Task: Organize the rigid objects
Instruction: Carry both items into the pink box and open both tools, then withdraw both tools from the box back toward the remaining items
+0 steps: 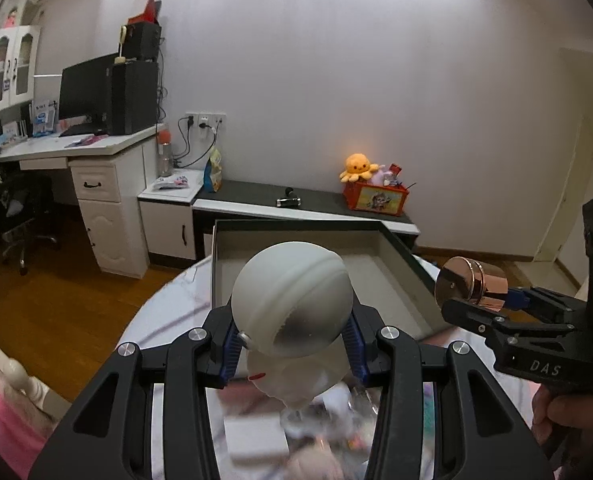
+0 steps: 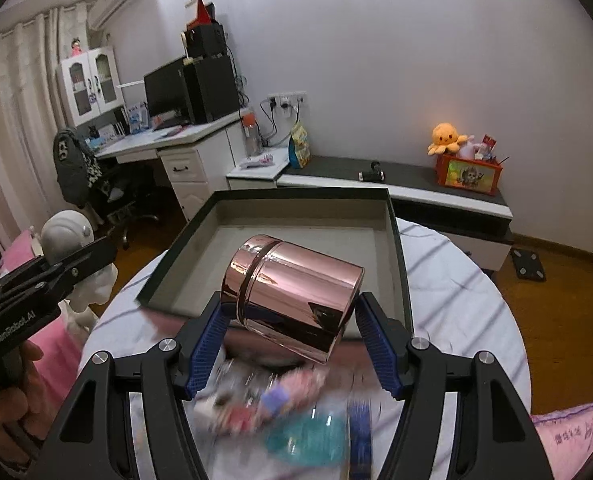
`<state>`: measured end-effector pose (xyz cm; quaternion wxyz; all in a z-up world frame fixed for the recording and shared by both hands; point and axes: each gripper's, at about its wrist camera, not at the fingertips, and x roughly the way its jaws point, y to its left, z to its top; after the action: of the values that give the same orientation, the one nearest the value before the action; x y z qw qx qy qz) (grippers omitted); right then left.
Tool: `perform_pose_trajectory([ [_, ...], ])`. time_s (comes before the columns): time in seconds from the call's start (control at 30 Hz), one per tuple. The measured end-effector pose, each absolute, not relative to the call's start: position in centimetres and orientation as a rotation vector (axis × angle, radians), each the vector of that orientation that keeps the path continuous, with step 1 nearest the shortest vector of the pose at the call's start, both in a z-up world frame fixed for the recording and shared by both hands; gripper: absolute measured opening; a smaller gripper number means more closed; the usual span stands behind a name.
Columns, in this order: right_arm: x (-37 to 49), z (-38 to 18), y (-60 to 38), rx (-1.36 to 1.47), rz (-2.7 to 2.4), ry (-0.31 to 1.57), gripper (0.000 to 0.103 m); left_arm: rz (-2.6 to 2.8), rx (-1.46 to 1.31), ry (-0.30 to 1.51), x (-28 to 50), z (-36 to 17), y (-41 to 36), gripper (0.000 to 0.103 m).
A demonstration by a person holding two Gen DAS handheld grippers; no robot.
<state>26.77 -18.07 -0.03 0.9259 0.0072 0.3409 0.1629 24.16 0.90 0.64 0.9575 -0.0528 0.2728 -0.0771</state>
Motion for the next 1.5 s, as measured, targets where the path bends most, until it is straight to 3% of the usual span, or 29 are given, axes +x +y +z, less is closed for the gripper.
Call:
perform_pose_trajectory([
  [0.43, 34.7, -6.6, -16.4, 0.000, 0.297, 0.903, 0.066, -0.129, -0.099, 0.743, 33.0, -5.5, -0.9, 0.044],
  [0.5, 34.8, -6.9, -16.3, -0.012, 0.293, 0.908, 0.067, -0.116, -0.080, 0.761, 33.2, -5.9, -1.2, 0.054],
  [0.53, 34.7, -6.9, -16.3, -0.020, 0.293, 0.909, 0.068, -0.101, -0.070, 0.762, 33.2, -5.8, -1.3, 0.069],
  [0.57, 34.8, -6.8, -16.4, -0.018, 0.292, 0.910, 0.076, -0.086, -0.063, 0.751, 33.1, -5.6, -1.3, 0.086],
  [0.6, 34.7, -6.7, -16.5, -0.019, 0.287, 0.908, 0.085, -0.069, -0.062, 0.728, 32.7, -5.2, -1.1, 0.094],
  [0.63, 34.5, -6.4, -16.7, -0.022, 0.279, 0.902, 0.085, -0.057, -0.064, 0.705, 32.2, -4.7, -1.0, 0.103],
  [0.93, 31.1, -3.1, -18.6, 0.062, 0.269, 0.810, 0.088, -0.055, -0.070, 0.595, 26.9, -0.9, 1.0, 0.103],
  [0.97, 30.2, -2.5, -18.8, 0.075, 0.271, 0.791, 0.092, -0.059, -0.074, 0.579, 25.8, -0.4, 1.2, 0.103],
  [1.0, 29.3, -2.0, -18.9, 0.086, 0.276, 0.774, 0.103, -0.060, -0.074, 0.565, 25.0, 0.0, 1.3, 0.103],
  [1.5, 12.6, 1.5, -20.4, 0.070, 0.238, 0.577, 0.103, -0.012, -0.076, 0.477, 10.7, 1.2, 1.8, 0.103],
])
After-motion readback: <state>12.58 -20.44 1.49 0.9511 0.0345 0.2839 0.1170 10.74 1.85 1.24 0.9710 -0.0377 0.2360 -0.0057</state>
